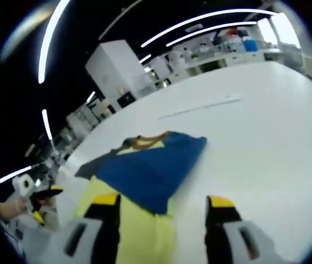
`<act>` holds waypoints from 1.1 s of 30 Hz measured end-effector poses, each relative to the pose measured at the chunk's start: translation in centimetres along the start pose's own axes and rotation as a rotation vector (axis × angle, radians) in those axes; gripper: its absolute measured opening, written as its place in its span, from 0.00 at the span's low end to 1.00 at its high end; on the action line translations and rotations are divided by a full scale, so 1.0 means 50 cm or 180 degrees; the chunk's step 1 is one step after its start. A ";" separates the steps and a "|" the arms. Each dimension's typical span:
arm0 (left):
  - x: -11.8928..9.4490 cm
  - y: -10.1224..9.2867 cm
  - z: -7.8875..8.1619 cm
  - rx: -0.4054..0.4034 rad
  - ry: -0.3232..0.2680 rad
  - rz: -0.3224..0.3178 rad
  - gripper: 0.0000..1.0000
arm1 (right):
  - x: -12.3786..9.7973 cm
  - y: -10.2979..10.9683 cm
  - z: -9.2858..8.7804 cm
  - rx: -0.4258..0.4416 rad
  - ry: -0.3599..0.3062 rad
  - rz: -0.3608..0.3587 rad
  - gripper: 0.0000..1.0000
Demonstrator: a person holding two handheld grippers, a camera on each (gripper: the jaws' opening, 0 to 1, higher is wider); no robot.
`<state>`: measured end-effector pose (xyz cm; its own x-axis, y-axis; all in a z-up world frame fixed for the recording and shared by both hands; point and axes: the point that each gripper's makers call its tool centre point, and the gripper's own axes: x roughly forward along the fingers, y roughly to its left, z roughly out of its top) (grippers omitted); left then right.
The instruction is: Fold the garment on the visible template until the final outline fits inside the template.
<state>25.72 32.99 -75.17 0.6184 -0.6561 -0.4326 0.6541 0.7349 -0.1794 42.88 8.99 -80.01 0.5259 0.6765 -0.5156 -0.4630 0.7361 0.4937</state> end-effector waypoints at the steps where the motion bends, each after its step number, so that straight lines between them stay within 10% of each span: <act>1: 0.002 -0.001 0.002 -0.0007 -0.0007 0.0010 0.80 | -0.001 -0.001 0.001 0.0013 0.0003 0.0014 0.60; 15: 0.027 -0.011 0.018 -0.0003 -0.0094 0.0099 0.79 | -0.001 -0.026 -0.009 0.0069 0.0106 0.0087 0.50; 33: 0.010 0.025 -0.002 -0.0122 -0.0123 0.0252 0.79 | 0.051 -0.004 -0.012 0.0235 0.0284 0.0309 0.02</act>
<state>26.80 33.59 -75.70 0.6843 -0.6014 -0.4124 0.5859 0.7901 -0.1799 43.88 10.60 -81.85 0.4140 0.7461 -0.5214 -0.4532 0.6657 0.5928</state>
